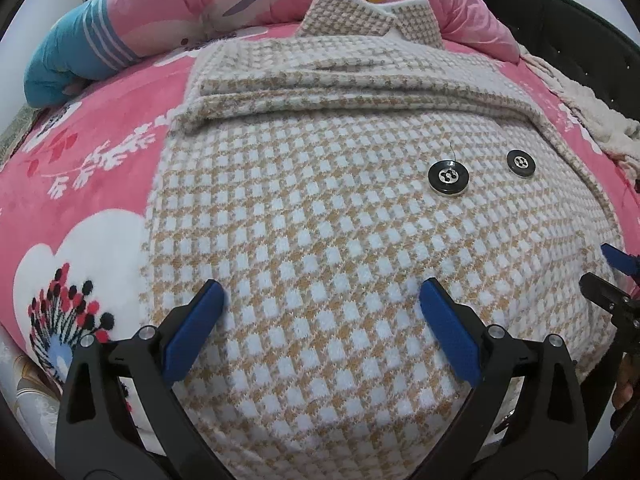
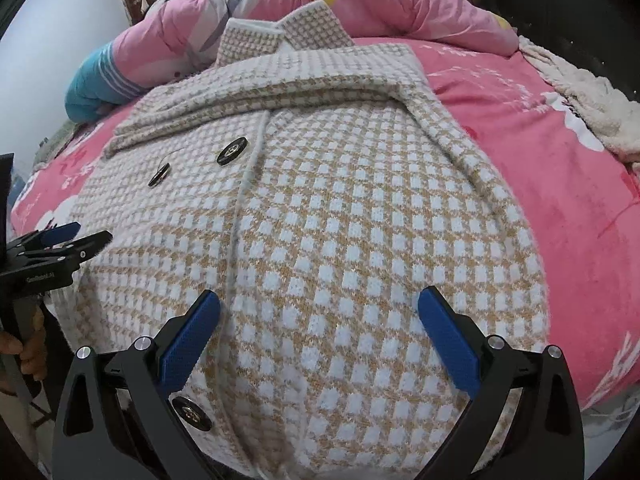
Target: Fold large clothes
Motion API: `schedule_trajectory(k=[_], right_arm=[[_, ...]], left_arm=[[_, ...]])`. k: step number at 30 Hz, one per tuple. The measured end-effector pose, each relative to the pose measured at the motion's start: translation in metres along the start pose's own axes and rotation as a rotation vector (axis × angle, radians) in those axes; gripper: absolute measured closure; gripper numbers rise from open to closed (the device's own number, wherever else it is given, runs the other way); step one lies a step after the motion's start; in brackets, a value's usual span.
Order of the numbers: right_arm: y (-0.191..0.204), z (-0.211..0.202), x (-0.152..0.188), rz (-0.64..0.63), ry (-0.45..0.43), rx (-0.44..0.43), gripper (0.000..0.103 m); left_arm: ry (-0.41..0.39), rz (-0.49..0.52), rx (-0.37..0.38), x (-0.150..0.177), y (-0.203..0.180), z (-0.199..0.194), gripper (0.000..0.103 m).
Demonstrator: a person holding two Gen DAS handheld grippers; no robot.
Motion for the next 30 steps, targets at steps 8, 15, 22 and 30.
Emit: schedule_trajectory(k=[8, 15, 22, 30], right_arm=[[-0.003, 0.0004, 0.0038, -0.002, -0.016, -0.026, 0.006], [-0.0018, 0.0016, 0.0037, 0.0, -0.013, -0.029, 0.006], [-0.0013, 0.0024, 0.0029, 0.008, 0.002, -0.029, 0.006], [-0.0017, 0.0032, 0.0022, 0.0, 0.015, -0.034, 0.006]], left_arm=[[-0.005, 0.002, -0.008, -0.0023, -0.0003, 0.0022, 0.007], [-0.003, -0.001, -0.008, -0.0021, -0.0005, 0.0023, 0.007], [-0.003, -0.001, -0.008, -0.0022, -0.0009, 0.0021, 0.007], [-0.006, -0.001, -0.008, -0.0019, -0.0001, 0.002, 0.007]])
Point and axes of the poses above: each gripper's, at about its wrist camera, not at the fingertips, and z roughly the way its jaws point, y to its left, x to its underside, the point moved 4 cm from there along z, roughly the way its jaws point, and after that the axes turned 8 degrees about -z, right-handed, at the moved point
